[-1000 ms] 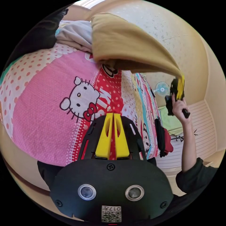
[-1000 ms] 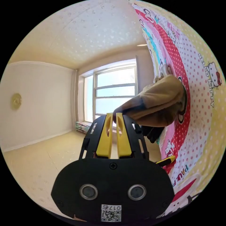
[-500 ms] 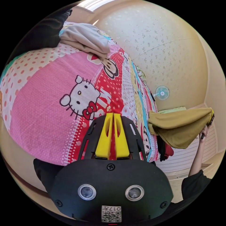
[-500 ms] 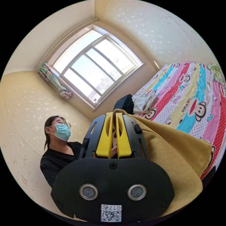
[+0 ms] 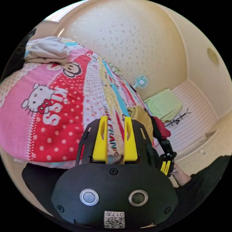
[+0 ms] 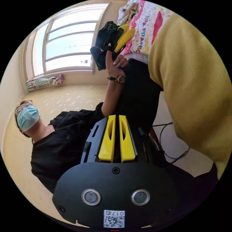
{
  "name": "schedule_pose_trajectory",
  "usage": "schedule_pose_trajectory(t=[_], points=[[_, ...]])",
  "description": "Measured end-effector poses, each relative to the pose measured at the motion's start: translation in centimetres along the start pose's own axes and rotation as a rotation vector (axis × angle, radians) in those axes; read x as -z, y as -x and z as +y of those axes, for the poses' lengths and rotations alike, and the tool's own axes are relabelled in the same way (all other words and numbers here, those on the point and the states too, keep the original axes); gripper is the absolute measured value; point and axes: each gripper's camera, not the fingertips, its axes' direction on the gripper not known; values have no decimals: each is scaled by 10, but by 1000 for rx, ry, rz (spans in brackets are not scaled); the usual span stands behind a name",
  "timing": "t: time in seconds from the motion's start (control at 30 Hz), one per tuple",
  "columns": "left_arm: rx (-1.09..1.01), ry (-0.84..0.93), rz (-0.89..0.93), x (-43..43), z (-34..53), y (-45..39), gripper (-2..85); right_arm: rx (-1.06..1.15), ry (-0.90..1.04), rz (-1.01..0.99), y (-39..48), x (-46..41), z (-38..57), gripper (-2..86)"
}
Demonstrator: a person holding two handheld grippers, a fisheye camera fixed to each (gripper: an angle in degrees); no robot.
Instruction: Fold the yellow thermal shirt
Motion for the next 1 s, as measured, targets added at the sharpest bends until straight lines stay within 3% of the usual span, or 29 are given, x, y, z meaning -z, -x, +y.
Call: schedule_pose_trajectory(t=[0.13,0.23,0.3,0.33,0.43,0.47,0.57,0.67,0.77,0.9,1.0], points=[[-279,139,196,-44,-3,-87,102,-17,-324,49,8,83,86,8],[-483,492,259,-119,20,-161,135,0,-495,47,12,124,139,6],[-537,690,113,-176,60,-195,158,25,-569,30,11,138,164,5],[-540,708,53,-188,71,-199,162,38,-609,12,8,144,177,5],[-591,582,-355,-218,110,-216,88,71,-679,-94,-10,150,200,5],[-697,550,-446,-221,122,-229,58,82,-694,-135,-15,150,204,5],[-780,589,-565,-229,129,-251,34,204,-755,-394,-35,148,216,5],[-575,554,-401,-199,89,-248,18,200,-748,-421,-47,148,224,5],[-286,366,-193,-121,18,-213,13,146,-719,-304,-48,152,234,5],[46,62,-293,-10,-46,-124,20,142,-722,-266,-57,160,247,5],[195,181,-212,7,-58,-64,40,128,-733,-273,-71,162,251,5]])
